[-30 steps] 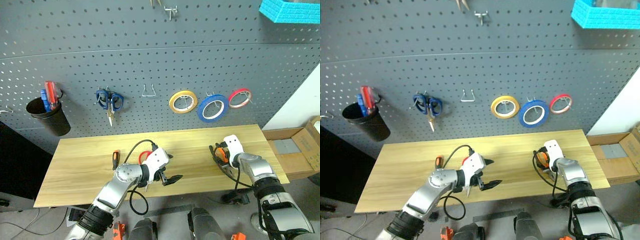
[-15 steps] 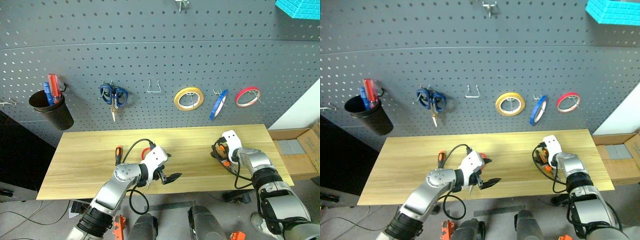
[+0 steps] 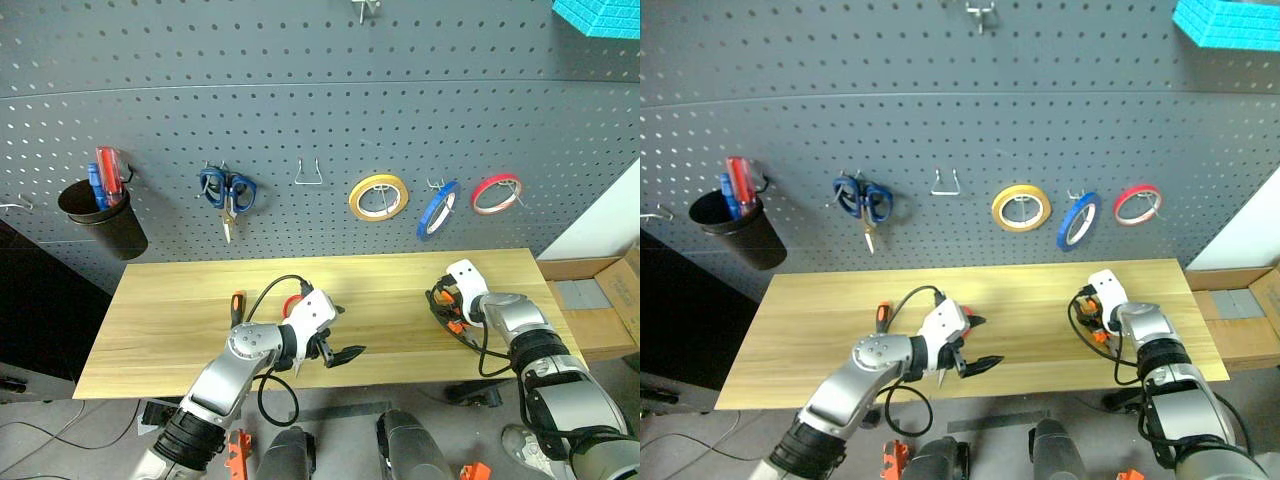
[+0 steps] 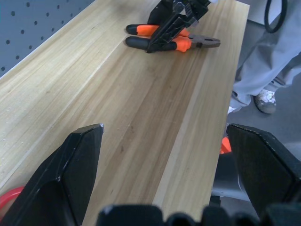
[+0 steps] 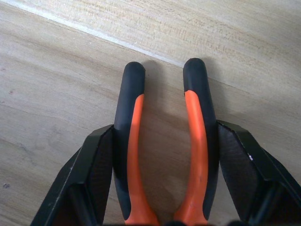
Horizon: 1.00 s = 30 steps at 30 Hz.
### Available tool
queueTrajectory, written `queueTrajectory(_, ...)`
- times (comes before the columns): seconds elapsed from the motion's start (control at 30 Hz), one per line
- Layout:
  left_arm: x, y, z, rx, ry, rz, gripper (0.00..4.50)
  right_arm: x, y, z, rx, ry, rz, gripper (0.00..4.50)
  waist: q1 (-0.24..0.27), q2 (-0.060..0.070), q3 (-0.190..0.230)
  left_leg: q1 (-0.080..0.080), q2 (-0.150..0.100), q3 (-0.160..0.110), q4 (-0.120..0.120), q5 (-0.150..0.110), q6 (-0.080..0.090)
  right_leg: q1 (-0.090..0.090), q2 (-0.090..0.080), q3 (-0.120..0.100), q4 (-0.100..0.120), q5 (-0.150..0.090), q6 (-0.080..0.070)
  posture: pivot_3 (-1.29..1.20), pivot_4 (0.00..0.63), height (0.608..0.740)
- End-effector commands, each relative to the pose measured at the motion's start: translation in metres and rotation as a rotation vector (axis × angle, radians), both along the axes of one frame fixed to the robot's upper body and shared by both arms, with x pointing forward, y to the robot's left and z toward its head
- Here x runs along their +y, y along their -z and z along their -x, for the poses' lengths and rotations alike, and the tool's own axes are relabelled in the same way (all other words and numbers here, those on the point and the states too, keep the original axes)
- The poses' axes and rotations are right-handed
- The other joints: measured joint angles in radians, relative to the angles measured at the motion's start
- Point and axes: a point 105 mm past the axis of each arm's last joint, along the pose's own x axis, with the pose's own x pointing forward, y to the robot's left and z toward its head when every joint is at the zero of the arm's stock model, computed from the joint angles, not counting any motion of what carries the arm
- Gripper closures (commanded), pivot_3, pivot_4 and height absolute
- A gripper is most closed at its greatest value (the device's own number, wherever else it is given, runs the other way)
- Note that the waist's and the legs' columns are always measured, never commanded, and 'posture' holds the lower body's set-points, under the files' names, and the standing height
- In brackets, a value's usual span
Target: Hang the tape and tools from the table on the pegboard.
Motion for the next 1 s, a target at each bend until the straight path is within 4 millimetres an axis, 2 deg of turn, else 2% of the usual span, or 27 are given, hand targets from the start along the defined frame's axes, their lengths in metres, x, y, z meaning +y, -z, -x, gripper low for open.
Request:
queueTrajectory(0.03, 0.006, -0.018, 0.003, -0.057, -0.009, 0.041, 0.0, 0.015, -0.023, 0.0, -0.101, -0.112, -0.034, 1.77, 0.0, 0.0, 0.0, -0.001, 0.0, 0.0, 0.0, 0.0, 0.0, -0.001, 0.0, 0.0, 0.0, 0.0, 0.0, -0.08, 0.195, 0.74)
queueTrajectory(0.17, 0.022, -0.021, 0.022, -0.033, -0.074, 0.081, 0.0, 0.057, -0.048, 0.022, -0.192, -0.261, -0.131, 1.77, -0.004, 0.003, -0.002, -0.004, 0.001, 0.001, -0.003, 0.0, -0.001, -0.006, 0.0, 0.001, 0.0, 0.0, 0.0, -0.1, 0.171, 0.74)
queueTrajectory(0.23, 0.032, -0.029, 0.033, -0.008, -0.141, 0.149, 0.0, 0.098, -0.069, 0.041, -0.223, -0.339, -0.265, 1.77, -0.007, 0.004, -0.003, -0.01, 0.001, 0.001, -0.003, 0.0, -0.001, -0.013, -0.001, 0.002, 0.001, -0.001, 0.0, -0.11, 0.161, 0.74)
queueTrajectory(0.3, 0.039, -0.038, 0.041, 0.004, -0.187, 0.198, 0.0, 0.127, -0.092, 0.05, -0.274, -0.381, -0.354, 1.77, -0.006, 0.004, -0.003, -0.017, 0.002, 0.0, 0.0, 0.0, -0.002, -0.019, -0.002, 0.001, 0.002, 0.0, -0.001, -0.11, 0.15, 0.74)
queueTrajectory(0.4, 0.053, -0.051, 0.042, -0.012, -0.277, 0.24, 0.0, 0.162, -0.133, 0.049, -0.392, -0.389, -0.484, 1.77, 0.0, 0.003, -0.005, -0.017, 0.002, -0.001, 0.0, 0.001, -0.002, -0.019, -0.002, -0.001, 0.003, 0.001, -0.001, -0.09, 0.137, 0.74)
queueTrajectory(0.47, 0.061, -0.061, 0.037, -0.044, -0.352, 0.263, 0.0, 0.179, -0.159, 0.044, -0.458, -0.387, -0.563, 1.77, 0.001, 0.002, -0.006, -0.017, 0.0, -0.002, 0.0, 0.002, -0.005, -0.018, -0.002, -0.002, 0.002, 0.003, -0.001, -0.08, 0.13, 0.74)
queueTrajectory(0.53, 0.081, -0.075, 0.029, -0.113, -0.486, 0.293, 0.0, 0.198, -0.189, 0.033, -0.583, -0.397, -0.606, 1.77, 0.007, -0.002, -0.011, -0.017, 0.0, -0.002, 0.001, 0.003, -0.007, -0.018, -0.002, -0.002, 0.002, 0.005, 0.0, -0.07, 0.122, 0.74)
queueTrajectory(0.63, 0.097, -0.086, 0.025, -0.177, -0.598, 0.311, 0.0, 0.208, -0.218, 0.021, -0.716, -0.389, -0.634, 1.77, 0.015, -0.008, -0.019, -0.017, 0.0, -0.003, 0.001, 0.004, -0.007, -0.018, -0.001, -0.003, 0.001, 0.005, -0.001, -0.05, 0.118, 0.74)
queueTrajectory(0.7, 0.106, -0.093, 0.023, -0.216, -0.655, 0.334, 0.0, 0.215, -0.248, 0.013, -0.85, -0.389, -0.64, 1.77, 0.021, -0.009, -0.022, -0.017, 0.0, -0.003, 0.001, 0.004, -0.008, -0.018, -0.001, -0.003, 0.001, 0.005, -0.001, -0.03, 0.115, 0.74)
queueTrajectory(0.77, 0.107, -0.097, 0.022, -0.231, -0.677, 0.353, 0.0, 0.217, -0.267, 0.009, -0.938, -0.376, -0.652, 1.77, 0.026, -0.009, -0.022, -0.018, -0.001, -0.003, 0.001, 0.006, -0.011, -0.018, 0.0, -0.003, 0.001, 0.005, -0.001, -0.02, 0.114, 0.74)
queueTrajectory(0.87, 0.106, -0.104, 0.01, -0.266, -0.672, 0.371, 0.0, 0.23, -0.306, 0.015, -1.135, -0.42, -0.653, 1.77, 0.03, -0.009, -0.022, -0.018, 0.0, -0.003, 0.0, 0.006, -0.012, -0.019, 0.0, -0.003, 0.001, 0.005, -0.001, -0.02, 0.115, 0.74)
queueTrajectory(1.0, 0.101, -0.111, -0.01, -0.293, -0.653, 0.405, 0.0, 0.245, -0.316, 0.016, -1.197, -0.453, -0.66, 1.77, 0.029, -0.01, -0.03, -0.019, -0.001, -0.002, 0.0, 0.007, -0.013, -0.02, 0.0, -0.003, 0.001, 0.005, -0.001, -0.02, 0.115, 0.74)
